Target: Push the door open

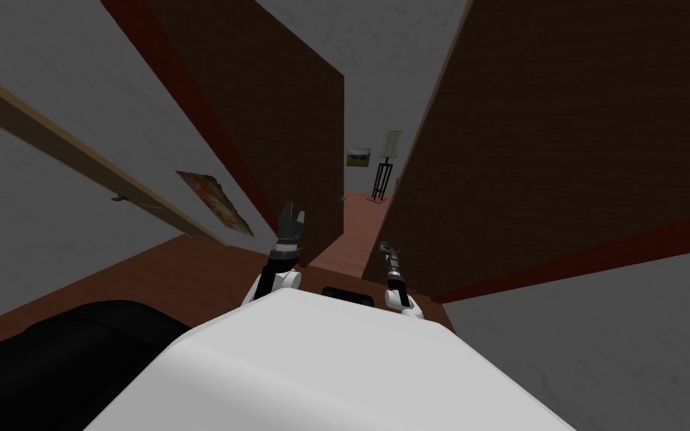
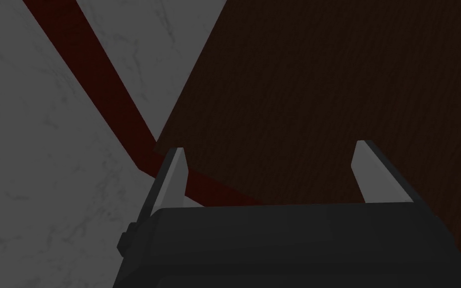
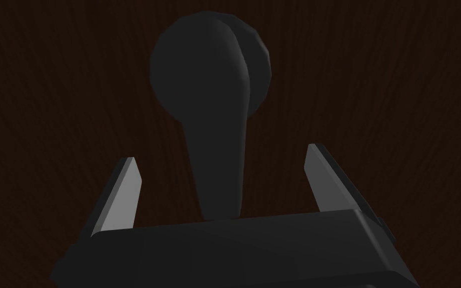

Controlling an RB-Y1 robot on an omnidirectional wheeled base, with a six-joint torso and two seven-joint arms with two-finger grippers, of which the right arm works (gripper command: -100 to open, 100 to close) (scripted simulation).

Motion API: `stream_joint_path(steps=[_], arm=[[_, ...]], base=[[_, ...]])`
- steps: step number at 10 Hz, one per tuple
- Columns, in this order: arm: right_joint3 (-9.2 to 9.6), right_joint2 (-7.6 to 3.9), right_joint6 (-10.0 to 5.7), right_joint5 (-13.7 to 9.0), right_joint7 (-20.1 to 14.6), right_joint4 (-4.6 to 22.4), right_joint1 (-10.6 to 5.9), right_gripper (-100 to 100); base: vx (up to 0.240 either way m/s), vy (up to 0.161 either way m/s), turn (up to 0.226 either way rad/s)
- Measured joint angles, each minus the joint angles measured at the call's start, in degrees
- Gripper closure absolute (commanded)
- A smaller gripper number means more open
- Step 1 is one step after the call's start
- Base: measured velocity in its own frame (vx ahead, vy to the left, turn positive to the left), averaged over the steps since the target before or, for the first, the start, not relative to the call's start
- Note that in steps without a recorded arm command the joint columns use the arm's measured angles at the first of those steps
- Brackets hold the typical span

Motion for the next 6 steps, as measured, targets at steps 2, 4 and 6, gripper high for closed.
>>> stream_joint_path(steps=[2, 4, 6], arm=[[-0.12, 0.05, -0.14, 0.0, 0.1, 0.2, -0.07, 100], [-0.12, -0.04, -0.12, -0.1, -0.1, 0.1, -0.21, 100], [-0.13, 0.01, -0.02, -0.1, 0.0, 0.2, -0.11, 100]], base=[[0.032, -0.002, 0.001], [-0.022, -0.005, 0.005], [-0.006, 0.0, -0.002]])
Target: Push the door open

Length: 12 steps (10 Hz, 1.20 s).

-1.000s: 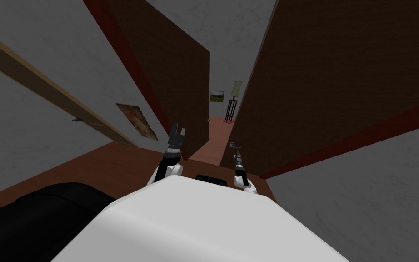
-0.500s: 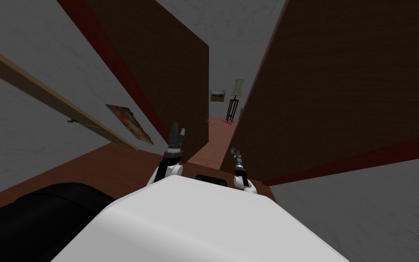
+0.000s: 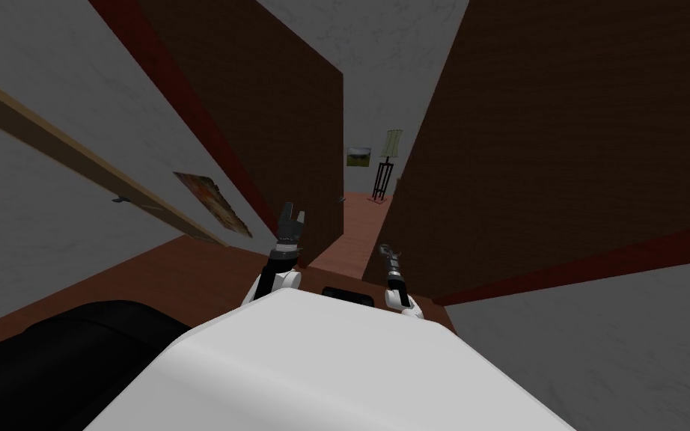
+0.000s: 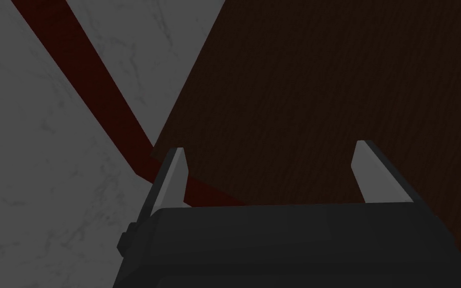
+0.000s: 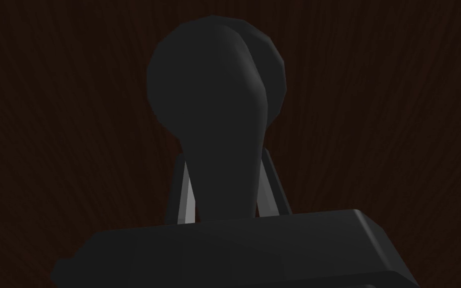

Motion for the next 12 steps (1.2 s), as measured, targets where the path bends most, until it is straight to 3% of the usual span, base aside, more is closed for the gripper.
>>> stream_joint_path(steps=[4, 6, 8, 9, 10, 12], arm=[[-0.58, 0.35, 0.42, -0.3, 0.9, 0.2, 0.37, 100], [-1.19, 0.37, 1.47, -0.5, 1.6, -1.6, 1.24, 100], [-2.04, 0.71, -0.09, -0.9, 2.3, 0.6, -0.2, 100], [-2.57, 0.85, 0.27, -1.1, 3.0, -0.1, 0.08, 100], [-3.29, 0.73, -0.16, -1.5, 3.4, 1.5, -1.02, 100], [-4.36, 1.26, 0.42, -1.9, 4.6, -0.3, 0.02, 100]], base=[[0.105, 0.02, -0.041], [0.168, 0.009, -0.028], [0.19, 0.007, -0.078], [0.216, 0.039, -0.077], [0.222, 0.023, -0.076], [0.172, 0.025, -0.073]])
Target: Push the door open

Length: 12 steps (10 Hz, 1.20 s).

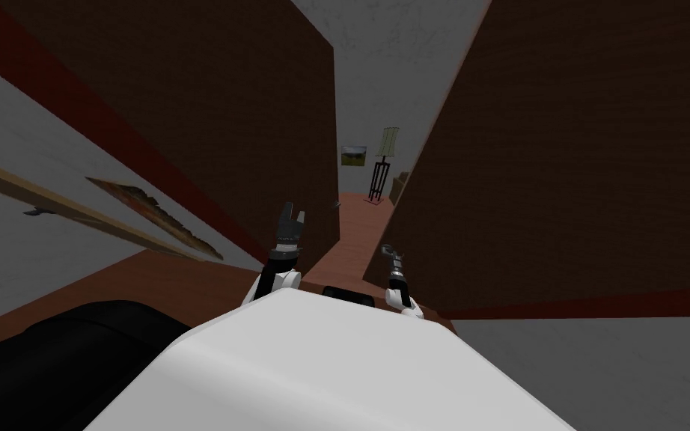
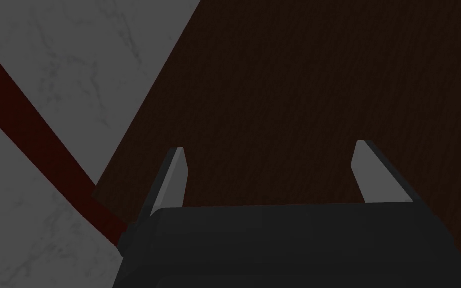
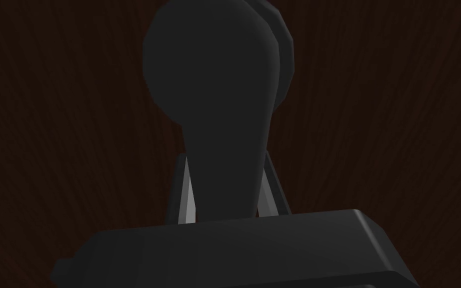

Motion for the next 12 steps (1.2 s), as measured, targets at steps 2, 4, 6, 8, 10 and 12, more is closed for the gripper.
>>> stream_joint_path(steps=[2, 4, 6, 8, 10, 12], arm=[[-0.99, 0.02, -0.14, -0.4, 0.8, 0.8, -1.12, 100], [-2.27, 0.25, -1.0, -1.0, 1.6, 3.1, -2.19, 100], [-3.59, 1.23, -0.7, -1.6, 3.2, 2.1, -1.45, 100], [-5.02, 1.54, -0.87, -2.2, 4.2, 2.6, -2.22, 100], [-6.51, 2.15, -1.27, -2.8, 5.4, 3.0, -2.73, 100], [-7.73, 3.16, -1.01, -3.3, 6.7, 2.6, -2.59, 100]], base=[[0.1, 0.032, -0.046], [0.194, 0.029, -0.099], [0.218, 0.033, -0.102], [0.189, 0.048, -0.084], [0.197, 0.03, -0.089], [0.171, 0.035, -0.081]])
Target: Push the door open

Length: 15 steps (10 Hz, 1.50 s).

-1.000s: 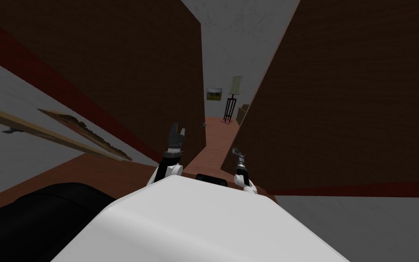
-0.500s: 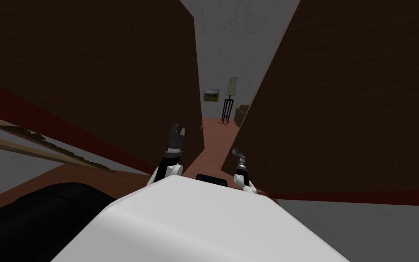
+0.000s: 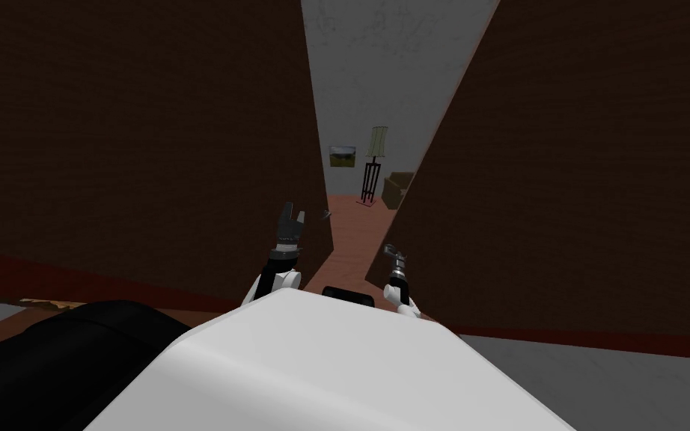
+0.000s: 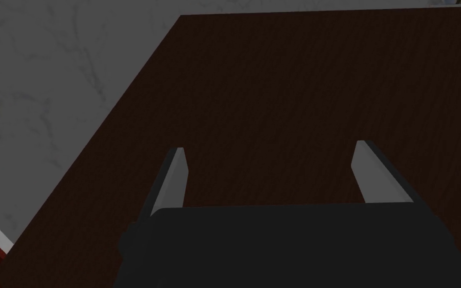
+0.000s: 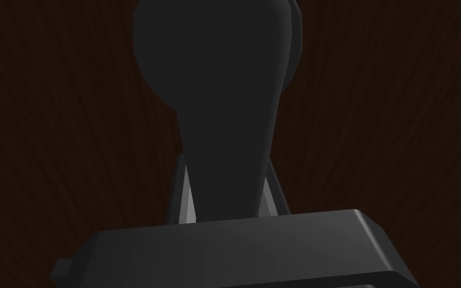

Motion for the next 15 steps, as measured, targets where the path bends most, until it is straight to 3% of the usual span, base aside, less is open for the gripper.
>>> stream_joint_path(steps=[1, 5, 9, 10, 11, 12, 13, 14, 15], arm=[[-0.67, 0.19, -0.66, -0.3, 0.4, 1.2, -0.69, 100], [-3.09, 1.98, -0.76, -1.3, 2.2, 0.9, -0.74, 100], [-3.96, 0.74, -1.89, -2.0, 2.5, 3.1, -1.45, 100], [-3.98, 0.79, -1.12, -2.0, 2.7, 1.0, -0.64, 100], [-4.36, 0.17, -0.96, -2.3, 2.9, 1.4, -0.86, 100], [-4.92, -0.59, -1.9, -2.8, 2.9, 3.7, -1.9, 100], [-5.1, -0.71, -2.3, -2.9, 3.1, 3.4, -1.55, 100], [-5.22, -0.44, -1.45, -2.9, 3.5, 1.3, -0.85, 100], [-5.74, -0.67, -1.91, -3.3, 3.9, 2.6, -1.57, 100]], base=[[0.166, 0.036, -0.077], [0.146, 0.027, -0.072], [0.129, -0.012, -0.024], [0.149, 0.002, -0.056], [0.214, -0.005, -0.065], [0.164, -0.012, -0.03], [0.074, -0.027, -0.013], [0.142, -0.038, -0.073], [0.154, -0.023, -0.034]])
